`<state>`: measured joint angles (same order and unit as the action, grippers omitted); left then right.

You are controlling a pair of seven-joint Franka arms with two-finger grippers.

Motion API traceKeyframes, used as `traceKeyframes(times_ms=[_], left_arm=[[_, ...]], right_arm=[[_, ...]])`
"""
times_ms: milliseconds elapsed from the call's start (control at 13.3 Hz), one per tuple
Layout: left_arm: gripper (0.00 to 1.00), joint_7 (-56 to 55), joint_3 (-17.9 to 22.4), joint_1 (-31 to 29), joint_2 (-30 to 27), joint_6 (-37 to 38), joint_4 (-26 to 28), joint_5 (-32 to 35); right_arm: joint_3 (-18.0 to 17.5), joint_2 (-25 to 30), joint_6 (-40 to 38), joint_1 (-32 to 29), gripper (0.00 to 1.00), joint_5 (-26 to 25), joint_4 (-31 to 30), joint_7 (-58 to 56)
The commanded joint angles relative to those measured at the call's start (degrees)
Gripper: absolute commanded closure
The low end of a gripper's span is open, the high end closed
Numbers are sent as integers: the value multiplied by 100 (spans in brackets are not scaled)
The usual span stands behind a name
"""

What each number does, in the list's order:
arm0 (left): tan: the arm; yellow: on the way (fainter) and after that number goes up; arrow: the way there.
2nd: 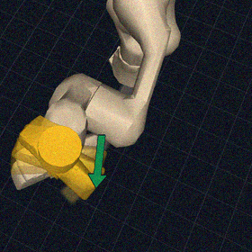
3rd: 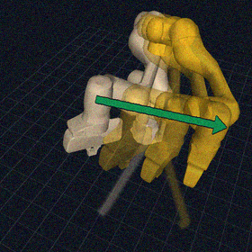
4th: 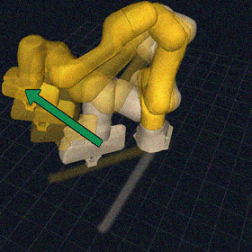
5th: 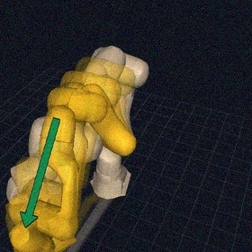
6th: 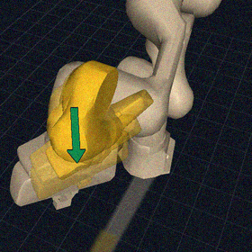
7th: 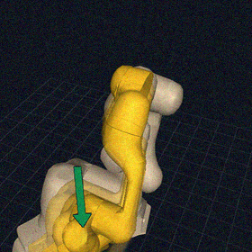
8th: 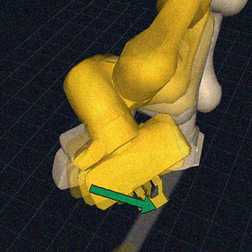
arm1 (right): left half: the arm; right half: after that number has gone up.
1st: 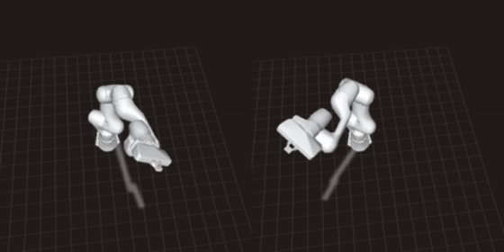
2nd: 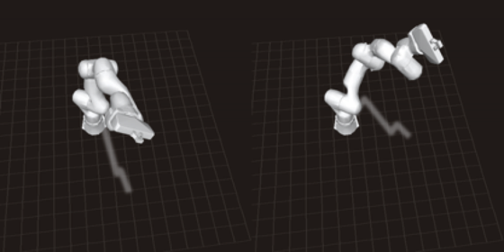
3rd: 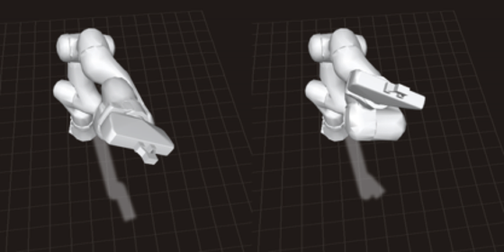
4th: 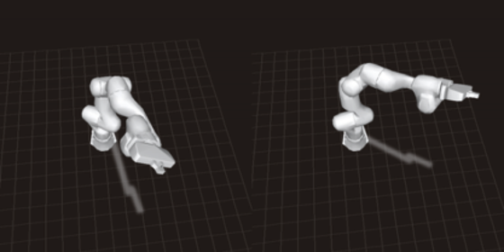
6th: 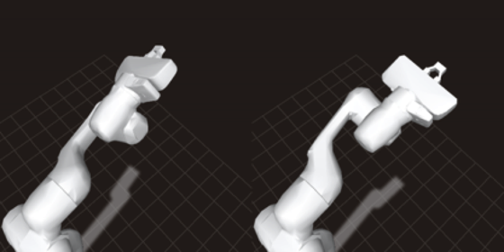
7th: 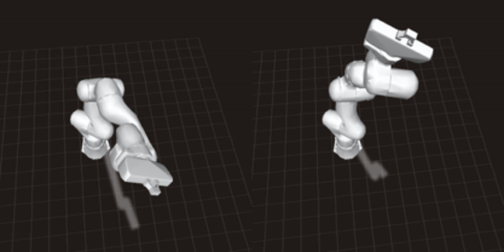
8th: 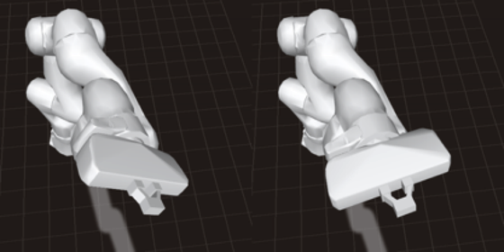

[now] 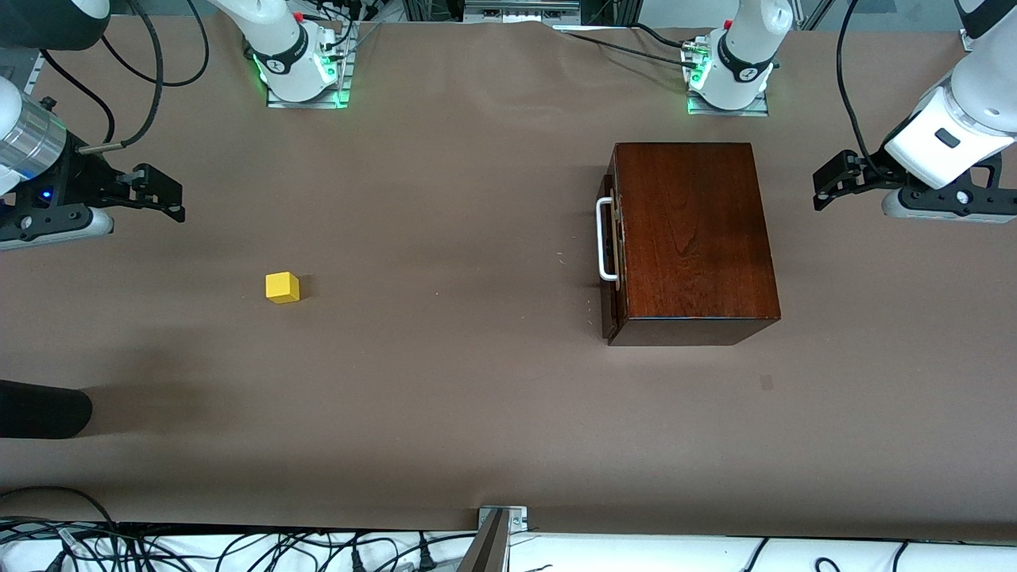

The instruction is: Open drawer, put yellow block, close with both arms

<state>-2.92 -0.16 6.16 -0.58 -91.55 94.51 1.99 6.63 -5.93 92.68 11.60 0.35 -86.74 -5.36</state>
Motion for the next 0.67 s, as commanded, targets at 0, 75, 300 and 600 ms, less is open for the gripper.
traceKeyframes(times_ms=[0,75,300,600], left_arm=[[0,-34,-11,26,-48,58,-55,47],[0,-51,-11,26,-39,58,-55,55],[0,-51,-11,26,-39,58,-55,56],[0,-51,-19,26,-48,102,-72,64]], right_arm=[[6,22,-110,-9,0,61,78,0],[5,22,-110,-9,0,61,78,9],[-3,22,-119,-9,0,61,78,0],[-3,22,-110,-9,0,53,78,0]])
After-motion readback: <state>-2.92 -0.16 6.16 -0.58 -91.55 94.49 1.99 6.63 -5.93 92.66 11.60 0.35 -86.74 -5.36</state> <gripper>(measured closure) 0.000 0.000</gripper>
